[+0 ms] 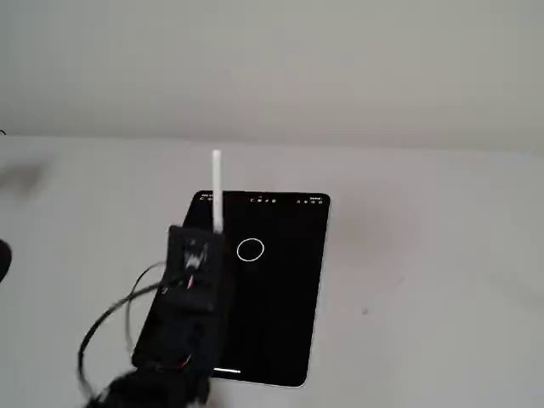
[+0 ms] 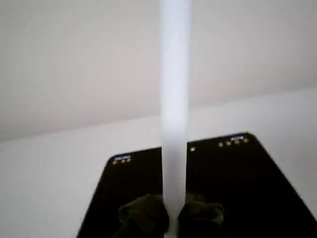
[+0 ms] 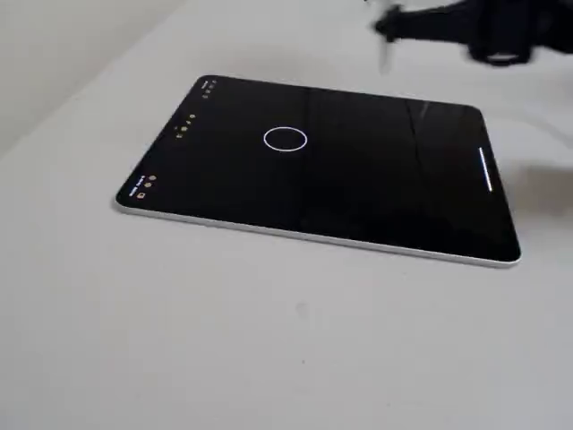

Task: Draw 2 dots in a circle representing the eyes of a stickman

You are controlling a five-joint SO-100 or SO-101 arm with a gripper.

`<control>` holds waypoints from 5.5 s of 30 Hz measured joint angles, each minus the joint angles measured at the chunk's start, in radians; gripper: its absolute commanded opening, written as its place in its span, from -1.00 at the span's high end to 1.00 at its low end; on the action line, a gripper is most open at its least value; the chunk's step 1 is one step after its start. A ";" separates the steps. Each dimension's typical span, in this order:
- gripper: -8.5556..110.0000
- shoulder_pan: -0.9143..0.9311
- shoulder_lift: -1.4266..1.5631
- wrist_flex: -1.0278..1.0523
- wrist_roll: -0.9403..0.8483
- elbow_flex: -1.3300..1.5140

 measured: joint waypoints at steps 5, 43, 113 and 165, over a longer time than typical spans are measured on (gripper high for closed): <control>0.86 0.015 -0.296 -0.054 -0.021 -0.252; 0.86 -0.009 -0.676 0.006 -0.058 -0.657; 0.86 0.015 -0.451 0.143 0.095 -0.569; 0.86 0.015 -0.653 0.067 -0.066 -0.600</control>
